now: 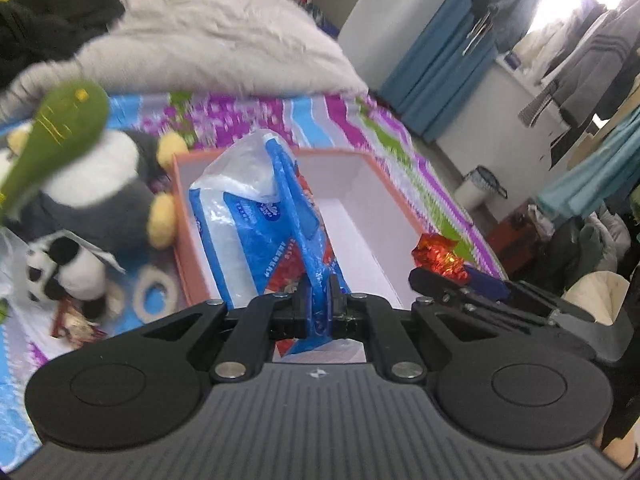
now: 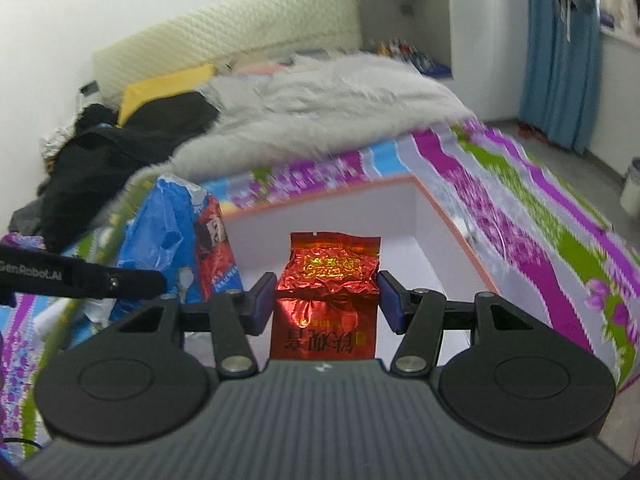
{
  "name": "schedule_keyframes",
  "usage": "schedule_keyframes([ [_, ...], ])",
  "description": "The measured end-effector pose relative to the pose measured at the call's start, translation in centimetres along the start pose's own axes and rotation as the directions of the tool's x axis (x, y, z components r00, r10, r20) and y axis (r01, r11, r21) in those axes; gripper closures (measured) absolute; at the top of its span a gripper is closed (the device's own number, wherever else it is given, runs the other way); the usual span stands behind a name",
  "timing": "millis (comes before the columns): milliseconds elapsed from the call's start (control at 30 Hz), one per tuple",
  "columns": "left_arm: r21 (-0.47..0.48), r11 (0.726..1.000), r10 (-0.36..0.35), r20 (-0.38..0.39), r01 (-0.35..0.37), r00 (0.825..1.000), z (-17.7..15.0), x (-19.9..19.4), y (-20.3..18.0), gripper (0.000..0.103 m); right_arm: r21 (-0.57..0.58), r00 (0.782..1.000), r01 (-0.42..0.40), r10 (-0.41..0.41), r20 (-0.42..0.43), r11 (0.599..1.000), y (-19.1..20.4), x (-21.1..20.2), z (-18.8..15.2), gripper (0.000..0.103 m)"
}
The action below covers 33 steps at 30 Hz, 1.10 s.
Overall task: Organize soft objects
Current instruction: 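Carry the tissue pack with the left tool while the right tool carries the candy packet over the pink box, then open the left tool dropping the tissue pack while the right tool releases the candy packet into the box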
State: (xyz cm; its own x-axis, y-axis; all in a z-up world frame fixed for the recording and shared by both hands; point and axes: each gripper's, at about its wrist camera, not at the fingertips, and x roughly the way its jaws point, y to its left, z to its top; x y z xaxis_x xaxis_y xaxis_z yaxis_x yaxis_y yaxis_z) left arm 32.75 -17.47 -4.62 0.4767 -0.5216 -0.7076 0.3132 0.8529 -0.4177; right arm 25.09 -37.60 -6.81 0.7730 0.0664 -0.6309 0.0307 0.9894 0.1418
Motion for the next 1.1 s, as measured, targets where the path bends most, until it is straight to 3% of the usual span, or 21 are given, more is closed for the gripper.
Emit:
schedule_keyframes([
  [300, 0.033, 0.999, 0.004, -0.11, -0.001, 0.994, -0.4, 8.4, -0.8, 0.096, 0.045, 0.994, 0.041, -0.036, -0.103, 0.998, -4.2, 4.2, -2.6, 0.045],
  [567, 0.065, 0.997, 0.04, -0.144, -0.031, 0.989, -0.7, 12.7, -1.1, 0.095, 0.077, 0.986, 0.043, -0.03, -0.162, 0.996, -5.9, 6.9, -3.8, 0.044],
  [600, 0.072, 0.996, 0.058, -0.143, -0.049, 0.988, -0.6, 13.0, -1.0, 0.092, 0.076, 0.986, 0.041, -0.028, -0.163, 0.996, -5.9, 7.0, -3.9, 0.045],
  [633, 0.071, 0.995, 0.078, -0.149, -0.068, 0.986, -0.6, 13.2, -1.0, 0.084, 0.079, 0.986, 0.039, -0.026, -0.165, 0.996, -6.0, 7.1, -3.9, 0.043],
  [700, 0.055, 0.996, 0.073, -0.152, -0.065, 0.986, -0.4, 13.1, -0.5, 0.065, 0.102, 0.986, 0.034, -0.017, -0.164, 0.994, -6.3, 7.1, -3.9, 0.037],
  [733, 0.049, 0.997, 0.069, -0.143, -0.063, 0.987, -0.3, 12.9, -0.4, 0.061, 0.115, 0.987, 0.028, -0.009, -0.161, 0.993, -6.4, 7.0, -3.9, 0.034],
  [767, 0.054, 0.996, 0.071, -0.132, -0.065, 0.989, -0.3, 12.5, -0.3, 0.061, 0.128, 0.988, 0.021, 0.0, -0.157, 0.992, -6.6, 6.8, -3.9, 0.027],
  [933, 0.077, 0.995, 0.076, -0.084, -0.07, 0.994, 0.0, 9.2, -0.5, 0.061, 0.114, 0.992, 0.02, -0.005, -0.128, 0.993, -5.8, 5.1, -3.3, 0.027],
  [1100, 0.113, 0.991, 0.069, -0.002, -0.069, 0.998, -0.3, 4.2, -1.3, 0.061, 0.101, 0.999, 0.012, -0.007, -0.046, 0.995, -4.1, 1.2, -2.2, 0.027],
])
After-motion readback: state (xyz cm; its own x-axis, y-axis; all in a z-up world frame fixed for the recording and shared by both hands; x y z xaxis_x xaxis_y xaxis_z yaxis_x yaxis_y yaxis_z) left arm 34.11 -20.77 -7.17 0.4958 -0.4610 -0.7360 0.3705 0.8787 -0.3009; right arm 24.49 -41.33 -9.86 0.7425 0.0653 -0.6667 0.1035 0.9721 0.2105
